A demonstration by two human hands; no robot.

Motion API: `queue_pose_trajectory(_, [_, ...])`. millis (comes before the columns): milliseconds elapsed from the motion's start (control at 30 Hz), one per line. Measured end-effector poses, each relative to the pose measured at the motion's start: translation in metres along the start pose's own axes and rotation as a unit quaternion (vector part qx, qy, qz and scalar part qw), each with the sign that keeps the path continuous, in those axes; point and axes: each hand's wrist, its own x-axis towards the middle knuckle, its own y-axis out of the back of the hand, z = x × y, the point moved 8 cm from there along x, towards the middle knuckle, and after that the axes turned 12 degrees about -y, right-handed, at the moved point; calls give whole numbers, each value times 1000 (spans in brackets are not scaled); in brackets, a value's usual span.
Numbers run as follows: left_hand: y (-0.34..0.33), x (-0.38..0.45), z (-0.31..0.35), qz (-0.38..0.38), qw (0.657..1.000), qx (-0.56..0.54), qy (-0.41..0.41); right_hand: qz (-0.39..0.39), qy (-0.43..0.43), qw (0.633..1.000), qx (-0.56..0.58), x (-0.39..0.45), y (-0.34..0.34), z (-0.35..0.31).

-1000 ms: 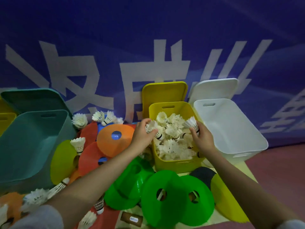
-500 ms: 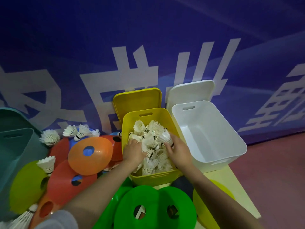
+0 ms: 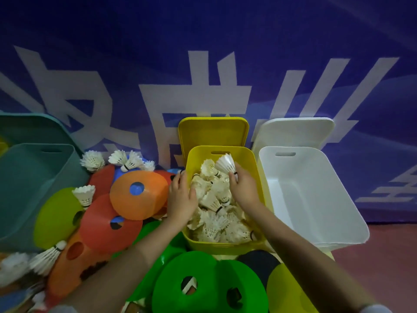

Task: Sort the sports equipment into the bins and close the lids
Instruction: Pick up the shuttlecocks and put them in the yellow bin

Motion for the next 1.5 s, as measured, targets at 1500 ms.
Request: queue_pose_trajectory(1500, [182,-245,-226,-134,990,25,24,-296,76,951,-39,-268,-266,-128])
